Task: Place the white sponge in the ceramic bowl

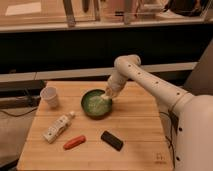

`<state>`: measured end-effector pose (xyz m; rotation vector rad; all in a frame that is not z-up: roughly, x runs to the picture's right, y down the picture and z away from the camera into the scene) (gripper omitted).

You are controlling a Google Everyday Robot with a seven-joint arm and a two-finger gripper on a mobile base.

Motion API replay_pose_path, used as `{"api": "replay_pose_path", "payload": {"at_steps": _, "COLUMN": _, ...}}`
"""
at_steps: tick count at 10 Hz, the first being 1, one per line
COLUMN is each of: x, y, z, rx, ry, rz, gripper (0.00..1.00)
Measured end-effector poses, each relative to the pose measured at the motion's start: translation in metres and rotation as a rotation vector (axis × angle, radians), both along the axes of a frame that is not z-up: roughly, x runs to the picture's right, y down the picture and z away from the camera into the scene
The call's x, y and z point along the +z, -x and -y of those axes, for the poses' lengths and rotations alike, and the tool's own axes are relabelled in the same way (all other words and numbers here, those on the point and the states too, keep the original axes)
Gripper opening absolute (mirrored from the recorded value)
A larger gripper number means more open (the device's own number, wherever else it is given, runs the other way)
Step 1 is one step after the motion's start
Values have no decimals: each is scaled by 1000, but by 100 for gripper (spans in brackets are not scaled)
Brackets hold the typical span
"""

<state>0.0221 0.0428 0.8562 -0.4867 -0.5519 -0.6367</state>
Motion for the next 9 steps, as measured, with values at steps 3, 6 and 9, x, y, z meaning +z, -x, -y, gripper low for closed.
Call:
{"api": "replay_pose_path", "payload": {"at_steps": 3, "x": 2, "y": 2, "z": 0, "rx": -8, "ry": -1, "rz": 1, "gripper": 0}}
{"api": "replay_pose_path", "payload": {"at_steps": 6, "x": 3, "y": 5, "z": 0, "rx": -16, "ry": -2, "rz": 1, "gripper": 5}}
{"api": "replay_pose_path", "payload": {"at_steps": 9, "x": 4, "y": 8, "z": 0, "rx": -21, "ry": 0, "rz": -2, "gripper": 5}}
